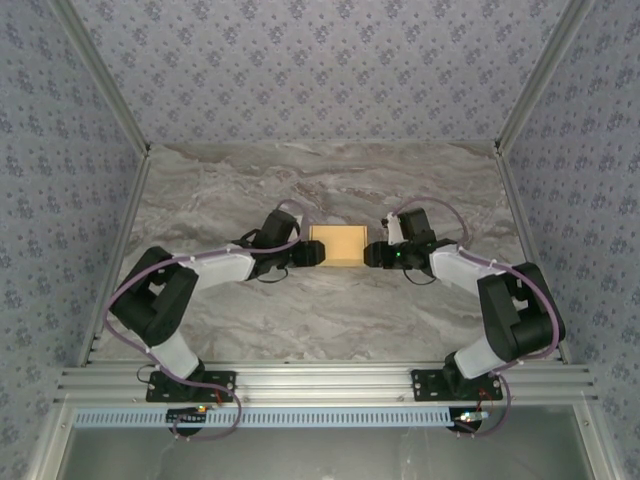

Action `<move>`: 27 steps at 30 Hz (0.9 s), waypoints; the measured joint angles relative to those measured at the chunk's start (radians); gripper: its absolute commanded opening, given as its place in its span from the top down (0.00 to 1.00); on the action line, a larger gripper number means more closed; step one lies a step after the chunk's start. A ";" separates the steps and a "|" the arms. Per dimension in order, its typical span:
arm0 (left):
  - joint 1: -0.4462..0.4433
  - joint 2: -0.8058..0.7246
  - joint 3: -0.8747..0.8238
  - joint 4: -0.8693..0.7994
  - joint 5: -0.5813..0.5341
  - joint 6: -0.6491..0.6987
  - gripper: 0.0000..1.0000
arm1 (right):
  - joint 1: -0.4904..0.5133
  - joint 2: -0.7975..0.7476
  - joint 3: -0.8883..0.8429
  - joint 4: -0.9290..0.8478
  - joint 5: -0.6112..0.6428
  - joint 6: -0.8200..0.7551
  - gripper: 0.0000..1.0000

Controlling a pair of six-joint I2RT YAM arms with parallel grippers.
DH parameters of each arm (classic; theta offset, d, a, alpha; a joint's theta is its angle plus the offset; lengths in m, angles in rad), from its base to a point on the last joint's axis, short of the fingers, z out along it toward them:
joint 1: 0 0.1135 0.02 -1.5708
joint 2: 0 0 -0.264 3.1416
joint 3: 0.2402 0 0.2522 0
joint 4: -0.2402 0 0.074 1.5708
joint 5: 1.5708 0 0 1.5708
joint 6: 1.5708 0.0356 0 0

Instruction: Fold the paper box

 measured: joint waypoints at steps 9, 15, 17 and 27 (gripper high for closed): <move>0.053 -0.259 -0.056 -0.067 -0.140 0.113 0.26 | 0.080 -0.201 0.061 -0.097 0.246 -0.074 0.33; 0.064 -0.546 -0.182 -0.059 -0.397 0.222 0.02 | 0.090 -0.424 0.039 -0.092 0.517 -0.140 0.02; 0.077 -0.617 -0.241 -0.030 -0.462 0.244 0.01 | 0.085 -0.468 0.012 -0.075 0.581 -0.156 0.01; 0.272 -0.755 -0.351 -0.005 -0.683 0.341 0.01 | -0.002 -0.488 -0.057 -0.034 0.855 -0.168 0.01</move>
